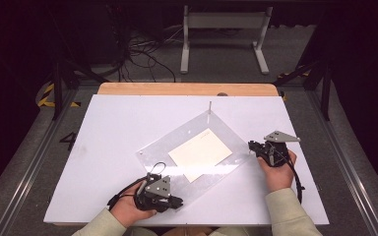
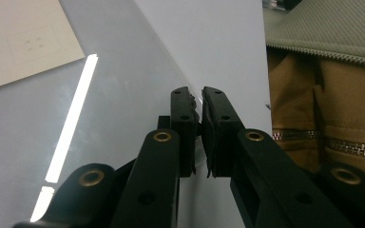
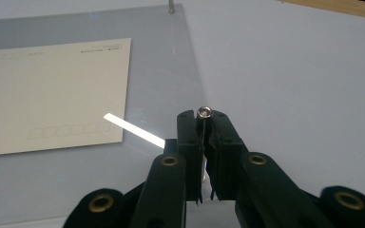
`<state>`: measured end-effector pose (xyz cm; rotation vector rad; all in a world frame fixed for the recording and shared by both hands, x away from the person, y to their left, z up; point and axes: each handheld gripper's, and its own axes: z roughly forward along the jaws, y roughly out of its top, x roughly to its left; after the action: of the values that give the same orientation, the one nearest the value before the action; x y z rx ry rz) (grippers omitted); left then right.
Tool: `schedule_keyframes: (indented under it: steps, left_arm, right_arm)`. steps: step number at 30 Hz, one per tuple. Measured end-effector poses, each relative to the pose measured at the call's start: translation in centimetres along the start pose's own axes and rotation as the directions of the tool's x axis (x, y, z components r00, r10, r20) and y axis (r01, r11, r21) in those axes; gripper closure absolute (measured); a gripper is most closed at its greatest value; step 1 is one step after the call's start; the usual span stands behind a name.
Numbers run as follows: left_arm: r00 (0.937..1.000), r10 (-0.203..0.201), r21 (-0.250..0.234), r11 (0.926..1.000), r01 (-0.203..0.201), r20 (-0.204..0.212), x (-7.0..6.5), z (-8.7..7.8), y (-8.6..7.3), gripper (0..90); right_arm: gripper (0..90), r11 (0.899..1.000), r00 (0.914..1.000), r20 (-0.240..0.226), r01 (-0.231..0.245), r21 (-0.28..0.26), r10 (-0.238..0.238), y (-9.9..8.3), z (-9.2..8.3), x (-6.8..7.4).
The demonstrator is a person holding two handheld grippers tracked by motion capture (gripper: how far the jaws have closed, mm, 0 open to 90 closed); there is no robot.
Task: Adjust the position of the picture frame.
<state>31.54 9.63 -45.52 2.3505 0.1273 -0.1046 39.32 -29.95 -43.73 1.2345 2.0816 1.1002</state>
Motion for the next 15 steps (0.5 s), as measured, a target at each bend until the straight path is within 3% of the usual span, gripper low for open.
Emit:
schedule_keyframes:
  steps: [3, 4, 6, 8, 9, 10, 11, 12, 13, 15]
  left_arm:
    - [0.9998, -0.02, -0.023, 0.9995, 0.02, -0.005, 0.4, -0.7, -0.2, 77.0]
    - [0.999, -0.03, -0.045, 0.9986, 0.029, -0.032, 0.6, -1.2, -0.2, 74.0]
    - [0.9922, -0.072, -0.101, 0.993, 0.062, -0.101, 1.2, -2.7, -0.4, 69.5]
    - [0.9765, -0.131, -0.175, 0.9793, 0.101, -0.171, 2.0, -4.3, -0.9, 65.8]
    - [0.9604, -0.178, -0.224, 0.966, 0.129, -0.214, 2.8, -5.4, -1.2, 64.4]
    - [0.9483, -0.203, -0.244, 0.9592, 0.143, -0.243, 3.2, -6.0, -1.5, 64.9]
    - [0.9189, -0.248, -0.265, 0.9496, 0.168, -0.307, 3.9, -7.0, -1.9, 64.1]
    - [0.8887, -0.274, -0.272, 0.9455, 0.179, -0.368, 4.6, -7.8, -2.3, 63.6]
    - [0.8695, -0.298, -0.279, 0.9403, 0.195, -0.394, 4.9, -8.1, -2.5, 63.0]
    - [0.8091, -0.36, -0.296, 0.9243, 0.241, -0.465, 5.9, -8.9, -3.2, 58.5]
  right_arm:
    - [83.7, 1.0, 1.0, 0.001, -0.001, -0.001, 0.001, 0.0, 0.0, 0.0]
    - [83.6, 1.0, 1.0, 0.0, -0.002, -0.002, 0.002, 0.0, 0.0, 0.0]
    - [83.6, 1.0, 1.0, 0.001, -0.002, -0.003, 0.002, 0.0, 0.0, 0.0]
    - [83.6, 1.0, 1.0, 0.001, -0.002, -0.003, 0.002, 0.0, 0.0, 0.0]
    - [83.5, 1.0, 1.0, 0.001, -0.002, -0.004, 0.002, 0.0, 0.0, 0.0]
    - [83.5, 1.0, 1.0, 0.001, -0.003, -0.004, 0.003, 0.0, 0.0, 0.0]
    - [83.4, 1.0, 1.0, 0.001, -0.004, -0.004, 0.004, 0.0, 0.0, 0.0]
    - [83.5, 1.0, 1.0, 0.002, -0.005, -0.005, 0.005, 0.0, 0.0, 0.0]
    - [83.4, 1.0, 1.0, 0.002, -0.006, -0.005, 0.006, 0.0, 0.0, 0.1]
    - [83.4, 1.0, 1.0, 0.004, -0.004, -0.006, 0.004, -0.1, 0.1, 0.1]
